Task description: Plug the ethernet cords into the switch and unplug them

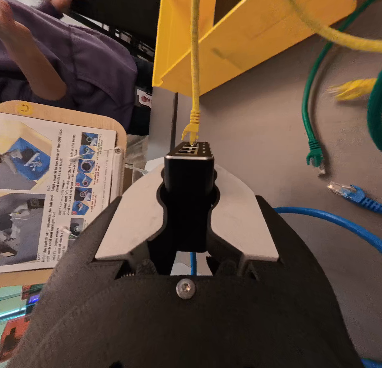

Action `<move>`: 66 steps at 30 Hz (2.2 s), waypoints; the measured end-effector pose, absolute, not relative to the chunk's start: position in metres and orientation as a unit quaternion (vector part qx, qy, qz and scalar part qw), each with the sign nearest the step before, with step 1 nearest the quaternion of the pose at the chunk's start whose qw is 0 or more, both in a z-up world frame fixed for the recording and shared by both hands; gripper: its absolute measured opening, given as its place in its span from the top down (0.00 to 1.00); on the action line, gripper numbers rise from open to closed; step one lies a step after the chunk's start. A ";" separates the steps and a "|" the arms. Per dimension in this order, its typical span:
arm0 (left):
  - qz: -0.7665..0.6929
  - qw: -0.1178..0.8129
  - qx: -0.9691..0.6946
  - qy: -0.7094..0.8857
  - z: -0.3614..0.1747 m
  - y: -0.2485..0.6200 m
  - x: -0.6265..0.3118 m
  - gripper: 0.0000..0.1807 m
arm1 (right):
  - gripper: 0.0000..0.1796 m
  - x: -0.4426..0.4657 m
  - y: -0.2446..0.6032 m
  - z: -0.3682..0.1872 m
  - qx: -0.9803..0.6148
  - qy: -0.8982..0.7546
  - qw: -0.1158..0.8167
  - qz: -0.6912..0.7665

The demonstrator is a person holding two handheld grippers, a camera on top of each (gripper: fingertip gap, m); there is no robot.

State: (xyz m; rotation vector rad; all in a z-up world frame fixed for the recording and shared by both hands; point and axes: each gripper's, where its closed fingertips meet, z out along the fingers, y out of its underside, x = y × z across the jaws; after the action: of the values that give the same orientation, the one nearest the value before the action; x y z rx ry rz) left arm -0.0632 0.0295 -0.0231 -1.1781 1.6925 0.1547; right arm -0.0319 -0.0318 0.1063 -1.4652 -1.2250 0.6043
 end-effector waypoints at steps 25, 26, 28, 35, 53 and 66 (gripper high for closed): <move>-0.051 0.633 -0.394 0.665 0.051 -0.014 -0.064 0.80 | 0.86 -0.034 0.002 0.046 -0.523 -0.627 0.573 0.072; -0.057 0.631 -0.395 0.665 0.050 -0.015 -0.064 0.80 | 0.86 -0.041 -0.006 0.052 -0.511 -0.625 0.583 0.092; -0.064 0.631 -0.397 0.664 0.050 -0.015 -0.063 0.80 | 0.87 -0.052 -0.017 0.058 -0.495 -0.634 0.585 0.107; -0.075 0.620 -0.401 0.670 0.047 -0.017 -0.062 0.79 | 0.91 -0.053 -0.016 0.055 -0.489 -0.655 0.573 0.055; -0.080 0.556 -0.443 0.699 0.027 -0.010 -0.061 0.79 | 0.92 -0.047 -0.016 0.033 -0.572 -0.686 0.447 0.038; -0.072 0.581 -0.442 0.680 0.015 -0.004 -0.054 0.76 | 0.92 -0.045 -0.014 0.025 -0.561 -0.695 0.449 -0.005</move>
State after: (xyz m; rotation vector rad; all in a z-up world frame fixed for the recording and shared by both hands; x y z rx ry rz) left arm -0.0539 -0.0040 0.0149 -1.0329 1.5893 -0.1679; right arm -0.0446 -0.0136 0.0254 -1.3870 -1.7200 -0.0126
